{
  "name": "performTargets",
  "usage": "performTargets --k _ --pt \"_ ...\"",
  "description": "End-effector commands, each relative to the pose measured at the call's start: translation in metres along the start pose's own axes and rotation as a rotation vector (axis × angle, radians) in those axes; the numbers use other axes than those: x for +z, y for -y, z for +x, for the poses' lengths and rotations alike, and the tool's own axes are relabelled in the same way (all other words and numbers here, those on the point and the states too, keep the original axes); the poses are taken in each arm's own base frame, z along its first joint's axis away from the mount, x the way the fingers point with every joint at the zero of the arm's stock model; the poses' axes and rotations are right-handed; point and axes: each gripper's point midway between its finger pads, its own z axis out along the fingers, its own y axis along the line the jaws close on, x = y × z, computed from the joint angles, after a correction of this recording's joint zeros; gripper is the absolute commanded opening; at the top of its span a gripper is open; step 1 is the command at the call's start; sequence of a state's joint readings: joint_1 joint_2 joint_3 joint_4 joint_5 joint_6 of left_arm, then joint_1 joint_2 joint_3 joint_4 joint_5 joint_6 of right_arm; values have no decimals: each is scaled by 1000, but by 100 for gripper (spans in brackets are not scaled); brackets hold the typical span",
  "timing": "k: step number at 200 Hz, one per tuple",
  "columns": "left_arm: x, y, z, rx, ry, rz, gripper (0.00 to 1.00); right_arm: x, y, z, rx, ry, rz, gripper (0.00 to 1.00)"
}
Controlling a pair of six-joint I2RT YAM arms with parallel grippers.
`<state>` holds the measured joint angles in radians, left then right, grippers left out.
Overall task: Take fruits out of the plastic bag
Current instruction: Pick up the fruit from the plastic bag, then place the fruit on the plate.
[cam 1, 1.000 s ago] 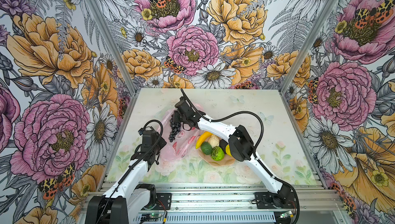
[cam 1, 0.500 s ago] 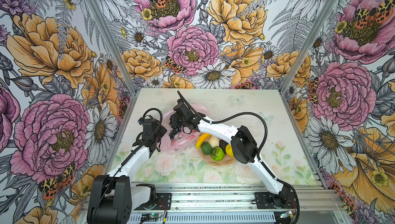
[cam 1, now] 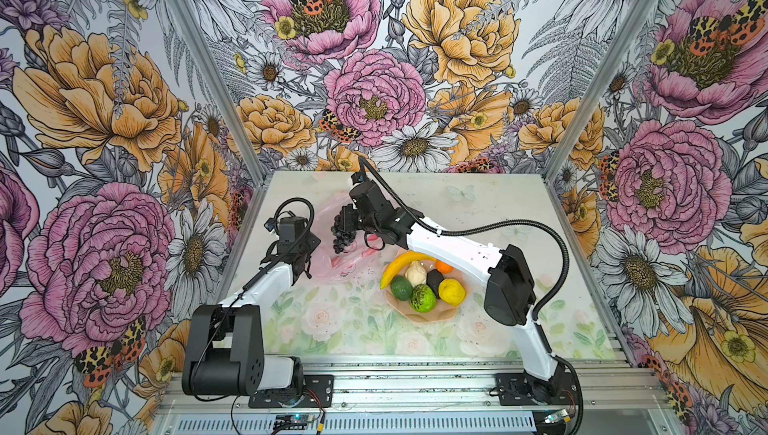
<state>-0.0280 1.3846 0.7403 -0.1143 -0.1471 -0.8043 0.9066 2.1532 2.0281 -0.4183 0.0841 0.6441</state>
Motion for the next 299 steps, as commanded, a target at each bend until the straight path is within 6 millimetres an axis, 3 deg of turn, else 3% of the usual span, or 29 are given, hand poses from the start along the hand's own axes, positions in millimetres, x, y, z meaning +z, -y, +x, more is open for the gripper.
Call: performTargets --k 1,78,153,201,273,299 --pt "1 6 -20 11 61 -5 0 -32 -12 -30 -24 78 -28 0" --pt "7 -6 -32 29 108 -70 0 -111 -11 -73 -53 182 -55 0" --pt "-2 -27 -34 31 131 -75 0 -193 5 -79 -157 258 -9 0" --pt "-14 -38 -25 55 131 -64 0 -221 19 -58 -196 231 12 0" --pt "-27 -64 2 91 103 -72 0 -256 11 -12 -303 153 -50 0" --pt "-31 -63 15 108 59 -41 0 -260 12 4 -326 118 -74 0"
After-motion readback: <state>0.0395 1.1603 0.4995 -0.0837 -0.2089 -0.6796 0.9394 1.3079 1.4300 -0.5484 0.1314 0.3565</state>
